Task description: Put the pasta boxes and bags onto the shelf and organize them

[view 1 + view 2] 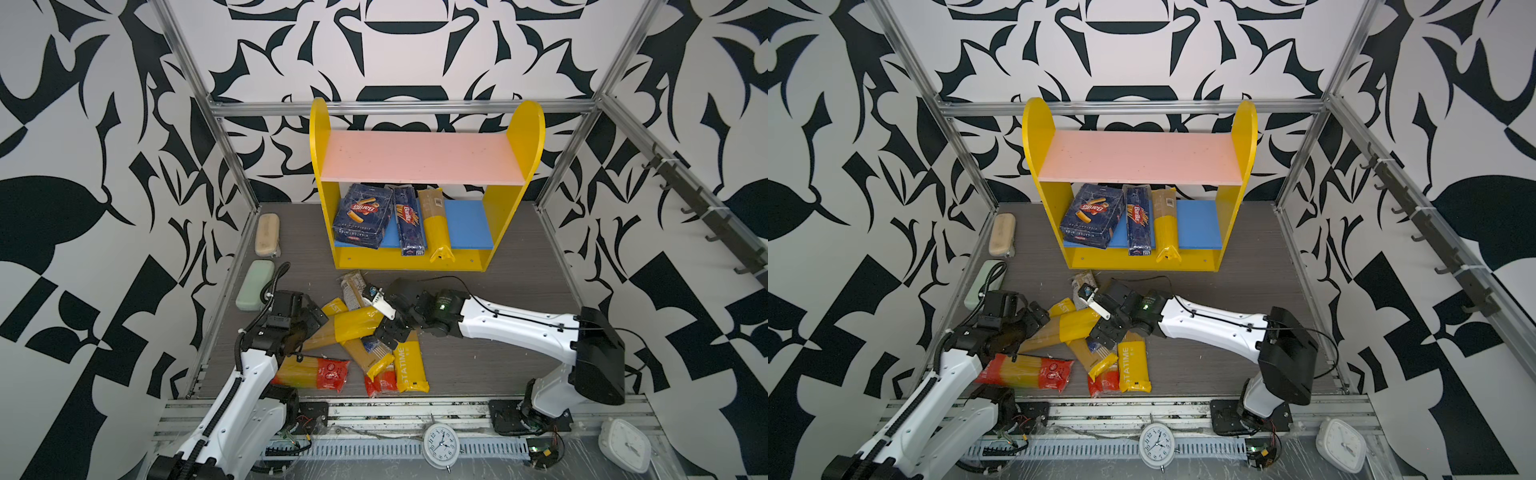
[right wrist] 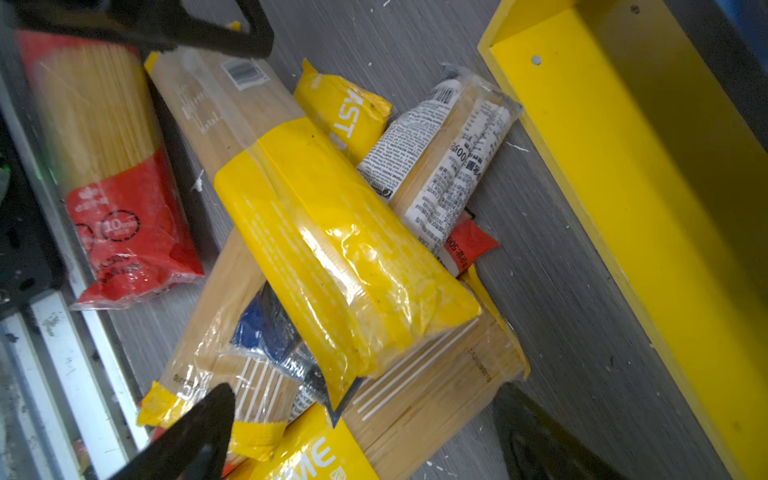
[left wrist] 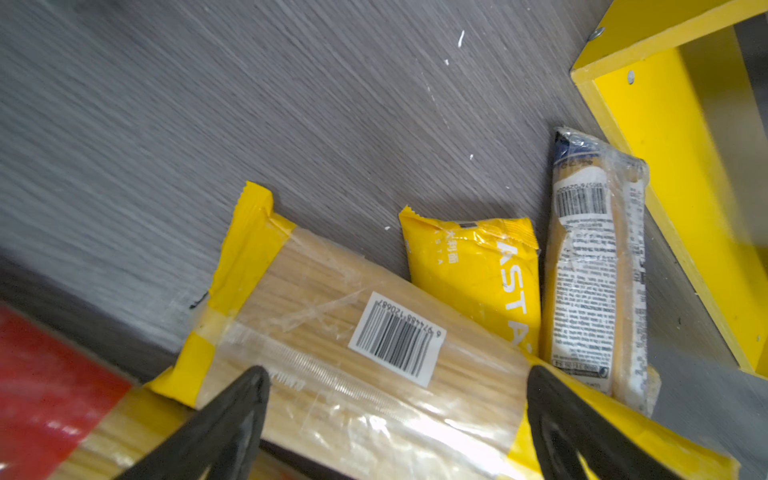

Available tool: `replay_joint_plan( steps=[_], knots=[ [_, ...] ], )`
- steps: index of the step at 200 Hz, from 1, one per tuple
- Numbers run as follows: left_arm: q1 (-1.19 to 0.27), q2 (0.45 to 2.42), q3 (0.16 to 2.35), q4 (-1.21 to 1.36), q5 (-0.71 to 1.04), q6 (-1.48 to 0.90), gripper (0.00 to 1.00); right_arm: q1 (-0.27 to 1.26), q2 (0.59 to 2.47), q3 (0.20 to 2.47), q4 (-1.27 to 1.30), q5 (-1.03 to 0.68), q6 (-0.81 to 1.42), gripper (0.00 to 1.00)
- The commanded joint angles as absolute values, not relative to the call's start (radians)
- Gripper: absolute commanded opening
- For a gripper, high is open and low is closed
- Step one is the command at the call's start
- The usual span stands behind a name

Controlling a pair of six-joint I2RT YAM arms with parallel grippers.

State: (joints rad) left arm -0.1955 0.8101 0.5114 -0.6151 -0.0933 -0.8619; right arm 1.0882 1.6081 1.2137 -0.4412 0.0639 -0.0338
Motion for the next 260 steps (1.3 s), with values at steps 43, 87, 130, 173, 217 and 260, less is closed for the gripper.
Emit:
replay_joint_plan(
  steps=[43,87,130,173,217,260],
  knots=[
    [-0.185,0.855,0.628,-0.664,-0.132,-0.769,0.99,1.109,1.756,1.406,-0.482,0.034,-0.202,0.99],
    [-0.095,0.846,0.64,-0.661,-0.114,-0.749,0.99,1.11,1.862,1.505,-0.53,0.004,-0.234,0.99],
    [0.02,0.819,0.641,-0.646,-0.038,-0.749,0.99,1.11,1.934,1.564,-0.567,-0.026,-0.25,1.0],
    [0.054,0.81,0.653,-0.637,-0.006,-0.749,0.99,1.111,1.985,1.616,-0.592,-0.02,-0.277,1.0],
    [0.06,0.811,0.636,-0.62,0.0,-0.749,0.99,1.111,2.055,1.682,-0.638,-0.02,-0.307,0.99],
    [0.076,0.803,0.634,-0.616,0.012,-0.752,0.99,1.106,2.113,1.728,-0.665,0.0,-0.315,0.99]
  ],
)
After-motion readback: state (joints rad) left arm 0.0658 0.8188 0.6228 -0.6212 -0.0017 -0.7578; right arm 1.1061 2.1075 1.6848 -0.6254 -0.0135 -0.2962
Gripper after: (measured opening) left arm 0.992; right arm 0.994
